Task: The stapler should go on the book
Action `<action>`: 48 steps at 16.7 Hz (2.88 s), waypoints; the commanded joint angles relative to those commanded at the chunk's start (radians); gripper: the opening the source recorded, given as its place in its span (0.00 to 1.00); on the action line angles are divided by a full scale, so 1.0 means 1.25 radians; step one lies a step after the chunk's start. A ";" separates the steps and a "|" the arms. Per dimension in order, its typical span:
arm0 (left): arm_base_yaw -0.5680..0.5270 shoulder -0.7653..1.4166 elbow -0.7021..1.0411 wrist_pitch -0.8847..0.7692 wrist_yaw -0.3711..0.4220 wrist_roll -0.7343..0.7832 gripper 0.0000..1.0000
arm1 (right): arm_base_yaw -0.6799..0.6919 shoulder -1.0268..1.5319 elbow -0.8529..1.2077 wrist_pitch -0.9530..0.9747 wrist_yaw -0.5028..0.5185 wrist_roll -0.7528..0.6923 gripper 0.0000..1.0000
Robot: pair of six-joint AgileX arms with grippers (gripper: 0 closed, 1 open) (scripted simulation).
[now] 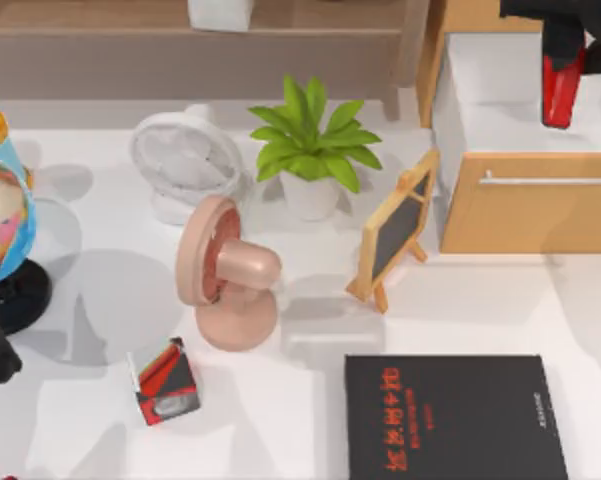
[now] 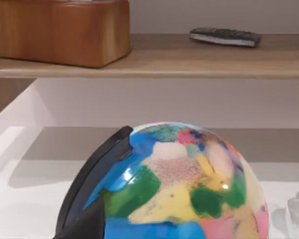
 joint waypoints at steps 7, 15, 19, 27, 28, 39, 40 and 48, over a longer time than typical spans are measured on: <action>0.000 0.000 0.000 0.000 0.000 0.000 1.00 | 0.144 -0.215 -0.233 0.042 0.008 0.191 0.00; 0.000 0.000 0.000 0.000 0.000 0.000 1.00 | 0.370 -0.308 -0.545 0.046 0.020 0.328 0.00; 0.000 0.000 0.000 0.000 0.000 0.000 1.00 | 0.451 -0.314 -0.636 0.055 0.026 0.353 0.00; 0.000 0.000 0.000 0.000 0.000 0.000 1.00 | 0.466 -0.310 -0.655 0.060 0.027 0.357 0.00; 0.000 0.000 0.000 0.000 0.000 0.000 1.00 | 0.465 -0.306 -0.662 0.070 0.027 0.356 0.00; 0.000 0.000 0.000 0.000 0.000 0.000 1.00 | 0.466 -0.275 -0.713 0.156 0.028 0.354 0.15; 0.000 0.000 0.000 0.000 0.000 0.000 1.00 | 0.466 -0.275 -0.713 0.156 0.028 0.354 0.23; 0.000 0.000 0.000 0.000 0.000 0.000 1.00 | 0.466 -0.275 -0.713 0.156 0.028 0.354 0.83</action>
